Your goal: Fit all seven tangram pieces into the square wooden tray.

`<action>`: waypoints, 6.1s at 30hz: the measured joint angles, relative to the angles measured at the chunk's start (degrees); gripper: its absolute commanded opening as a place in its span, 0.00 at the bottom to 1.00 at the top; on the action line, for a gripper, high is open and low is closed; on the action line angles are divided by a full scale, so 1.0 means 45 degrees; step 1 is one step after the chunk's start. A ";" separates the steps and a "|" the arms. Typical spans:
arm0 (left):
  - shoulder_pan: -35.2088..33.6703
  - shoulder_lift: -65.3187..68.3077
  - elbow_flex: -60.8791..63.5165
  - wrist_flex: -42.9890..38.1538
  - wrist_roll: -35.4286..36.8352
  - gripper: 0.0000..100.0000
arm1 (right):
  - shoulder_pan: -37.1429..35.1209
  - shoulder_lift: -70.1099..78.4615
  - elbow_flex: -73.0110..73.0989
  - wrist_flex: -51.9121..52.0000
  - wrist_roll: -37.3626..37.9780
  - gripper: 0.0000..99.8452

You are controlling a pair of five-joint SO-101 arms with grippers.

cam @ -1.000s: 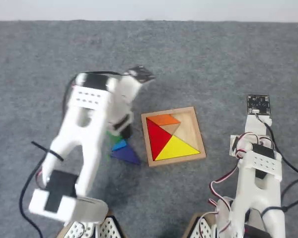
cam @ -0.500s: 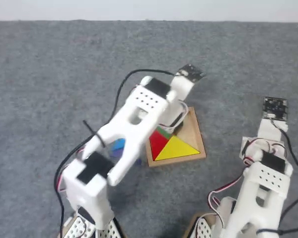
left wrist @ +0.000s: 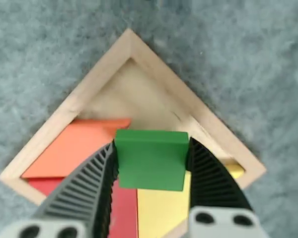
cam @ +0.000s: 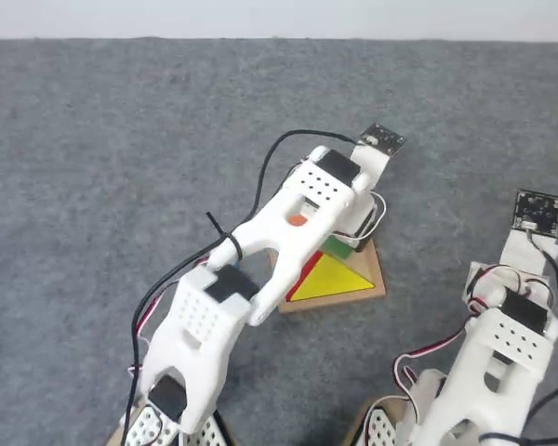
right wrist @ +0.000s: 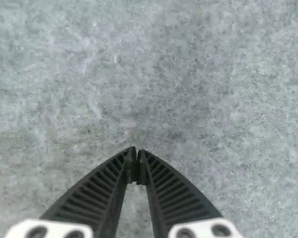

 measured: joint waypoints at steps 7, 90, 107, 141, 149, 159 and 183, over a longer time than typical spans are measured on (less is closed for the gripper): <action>0.0332 0.0313 -0.0137 0.0000 0.0469 0.18 | 0.0000 0.0000 0.0000 0.0000 0.0020 0.01; -0.1035 0.0391 -0.1817 0.0313 -0.1055 0.20 | -0.0078 0.0000 0.0000 0.0000 0.0039 0.01; -0.7639 -0.4083 -0.6154 0.3399 -0.3009 0.15 | -0.0781 0.0000 0.0000 0.0000 0.0039 0.01; -0.4571 -1.2991 1.6488 -0.3770 -0.5998 0.21 | 0.1680 -0.0020 0.0860 0.0527 0.0977 0.01; -0.4571 -1.2991 1.7270 -0.3790 -0.7365 0.24 | 0.1700 -0.0020 0.1055 0.0313 0.0996 0.01; -0.4571 -1.2952 1.7328 -0.4278 -0.7990 0.25 | 0.1700 -0.0020 0.1055 0.0313 0.0996 0.01; -0.4337 -0.8400 1.4769 -0.4571 -0.7971 0.06 | 0.1700 -0.0020 0.1055 0.0313 0.0996 0.01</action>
